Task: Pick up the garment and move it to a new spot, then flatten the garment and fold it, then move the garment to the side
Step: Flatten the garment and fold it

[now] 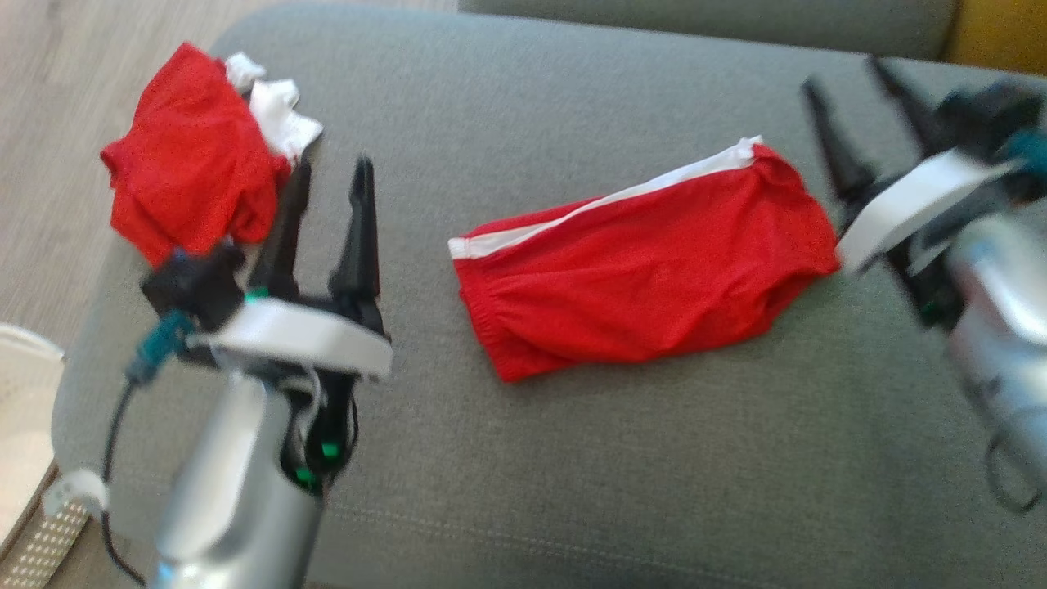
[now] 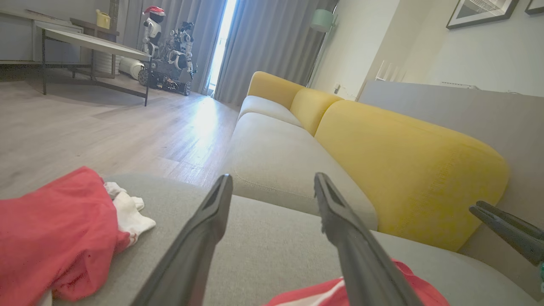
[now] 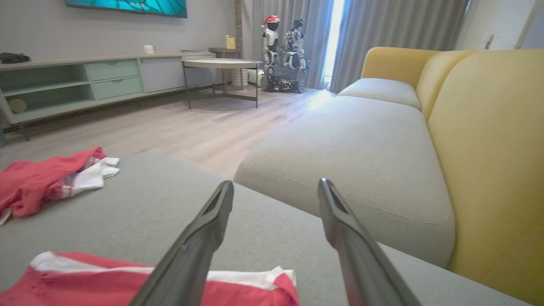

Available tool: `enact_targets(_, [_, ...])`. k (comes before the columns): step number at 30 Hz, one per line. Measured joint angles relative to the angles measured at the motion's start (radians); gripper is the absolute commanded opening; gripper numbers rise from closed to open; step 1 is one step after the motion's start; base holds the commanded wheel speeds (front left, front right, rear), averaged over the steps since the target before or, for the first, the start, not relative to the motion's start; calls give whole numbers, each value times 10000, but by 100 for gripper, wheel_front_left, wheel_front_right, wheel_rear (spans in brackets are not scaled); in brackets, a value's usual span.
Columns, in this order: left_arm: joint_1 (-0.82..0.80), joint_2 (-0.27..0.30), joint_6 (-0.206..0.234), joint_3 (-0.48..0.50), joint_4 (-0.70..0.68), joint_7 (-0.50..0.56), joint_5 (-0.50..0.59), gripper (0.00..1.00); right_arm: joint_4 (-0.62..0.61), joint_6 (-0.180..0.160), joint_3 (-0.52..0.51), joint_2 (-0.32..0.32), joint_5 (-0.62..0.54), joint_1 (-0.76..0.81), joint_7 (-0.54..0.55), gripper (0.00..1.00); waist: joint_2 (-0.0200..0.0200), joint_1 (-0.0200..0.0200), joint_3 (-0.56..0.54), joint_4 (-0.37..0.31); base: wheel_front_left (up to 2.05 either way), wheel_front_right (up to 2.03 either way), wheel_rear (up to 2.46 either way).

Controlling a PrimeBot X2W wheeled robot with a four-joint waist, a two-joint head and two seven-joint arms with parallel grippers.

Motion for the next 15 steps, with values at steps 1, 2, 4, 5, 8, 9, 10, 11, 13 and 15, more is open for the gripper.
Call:
enact_targets(1, [271,-48,-2,46,-115,-36,169,100,-90,0,-222,224,-288,335,-8,100,0,0,-117,-72,0,0,0])
enact_targets(2, [551,-98,-2,63,-222,-54,336,100,-249,0,-525,443,-594,688,-8,100,0,0,-235,-139,0,0,0])
enact_targets(4, [1084,-207,-10,105,-431,-54,660,100,-792,0,-1312,746,-1442,1393,-10,100,0,0,-461,-260,0,0,0])
enact_targets(5, [1338,-270,-12,142,-552,-54,807,100,-1080,0,-1785,861,-1889,1726,-10,100,0,0,-563,-315,0,0,0])
enact_targets(8, [2012,-364,-12,337,-884,-54,1166,100,-1927,0,-3369,1269,-2897,2907,-12,100,0,0,-823,-448,0,0,0])
enact_targets(9, [2215,-384,-19,370,-1018,-54,1164,100,-2226,0,-3795,1419,-3250,3380,-25,100,0,0,-884,-484,0,0,0])
enact_targets(10, [2428,-395,-35,383,-1104,-54,1164,100,-2520,0,-4222,1620,-3641,3893,-27,100,0,0,-932,-520,0,0,0])
enact_targets(11, [2636,-401,-44,395,-1160,-54,1164,100,-2798,0,-4589,1818,-4011,4407,-31,100,0,0,-970,-547,0,0,0])
enact_targets(13, [3051,-407,8,383,-1294,-54,1164,100,-3335,0,-5273,2251,-4692,5428,-33,100,0,0,-1020,-586,0,0,0])
enact_targets(15, [3364,-407,249,374,-1473,-54,1120,100,-3908,0,-5804,2681,-5375,6304,-33,100,0,0,-1053,-609,0,0,0])
